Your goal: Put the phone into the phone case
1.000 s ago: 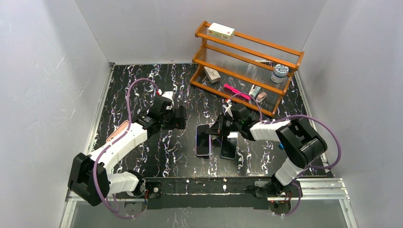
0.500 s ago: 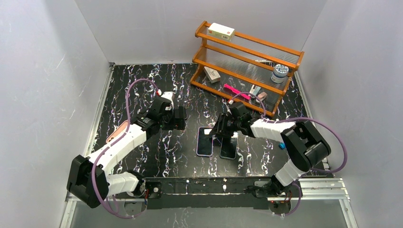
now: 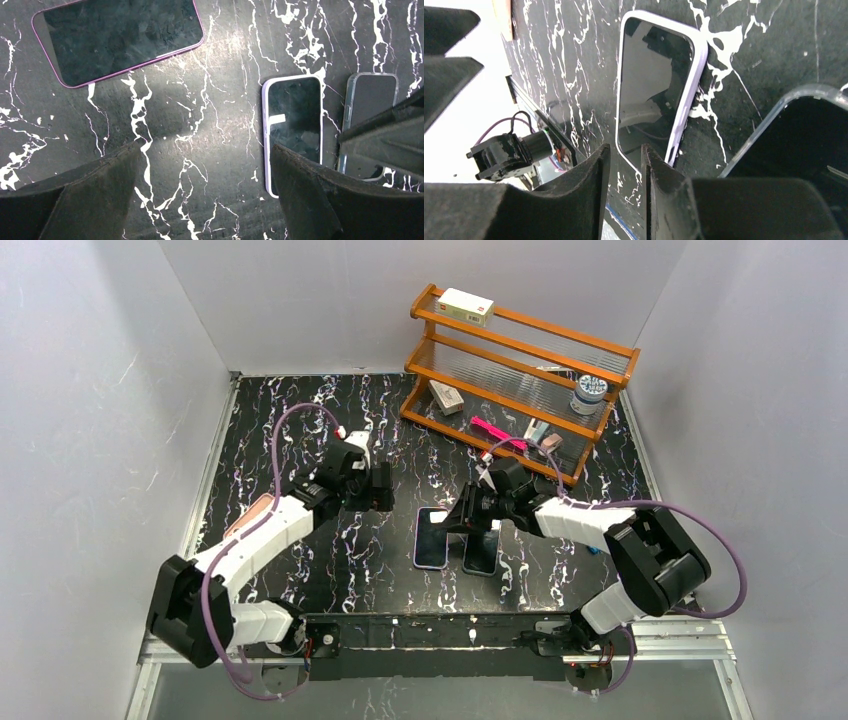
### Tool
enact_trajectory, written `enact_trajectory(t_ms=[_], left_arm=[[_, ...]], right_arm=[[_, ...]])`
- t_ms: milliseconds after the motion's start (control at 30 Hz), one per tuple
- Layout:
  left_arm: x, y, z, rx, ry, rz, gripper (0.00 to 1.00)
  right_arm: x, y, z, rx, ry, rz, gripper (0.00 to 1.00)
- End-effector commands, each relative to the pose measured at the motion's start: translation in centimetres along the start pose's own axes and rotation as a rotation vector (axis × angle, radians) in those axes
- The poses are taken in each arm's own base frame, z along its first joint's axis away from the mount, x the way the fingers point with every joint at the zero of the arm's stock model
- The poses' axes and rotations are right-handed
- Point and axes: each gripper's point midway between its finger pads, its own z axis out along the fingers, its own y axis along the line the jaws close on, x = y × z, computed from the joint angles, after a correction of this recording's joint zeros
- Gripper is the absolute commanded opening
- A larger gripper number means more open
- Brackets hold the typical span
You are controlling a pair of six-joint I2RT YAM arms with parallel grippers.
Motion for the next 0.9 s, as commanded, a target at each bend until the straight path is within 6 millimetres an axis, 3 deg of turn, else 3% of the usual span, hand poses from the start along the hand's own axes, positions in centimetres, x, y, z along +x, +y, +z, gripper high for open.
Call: enact_trajectory(t_ms=[0, 300, 433, 600, 700, 867], left_arm=[[-2.8, 1.1, 0.9, -0.081, -0.033, -0.006, 0.98], [-5.3, 4.0, 5.3, -0.167, 0.031, -0.076, 0.98], [-5.6, 3.8, 7.6, -0.112, 0.064, -0.105, 0.98], [-7.6, 5.8, 9.8, -0.119, 0.054, -0.122, 0.96], [-8.6, 5.5, 11.1, -0.054, 0.075, -0.112, 0.96], [-8.4, 6.8, 12.8, -0.045, 0.116, -0.128, 0.96]], right_arm=[[0.9, 0.9, -0.2, -0.07, 0.017, 0.006, 0.36], [2.8, -0.3, 0.6, -0.031, 0.077, 0.003, 0.35], [2.7, -0.9, 0.3, 0.002, 0.054, 0.018, 0.39], [1.8, 0.6, -0.9, -0.029, 0.003, -0.008, 0.47], [1.2, 1.3, -1.7, -0.019, -0.024, -0.029, 0.56], [0.5, 2.4, -2.7, -0.032, -0.062, -0.048, 0.73]])
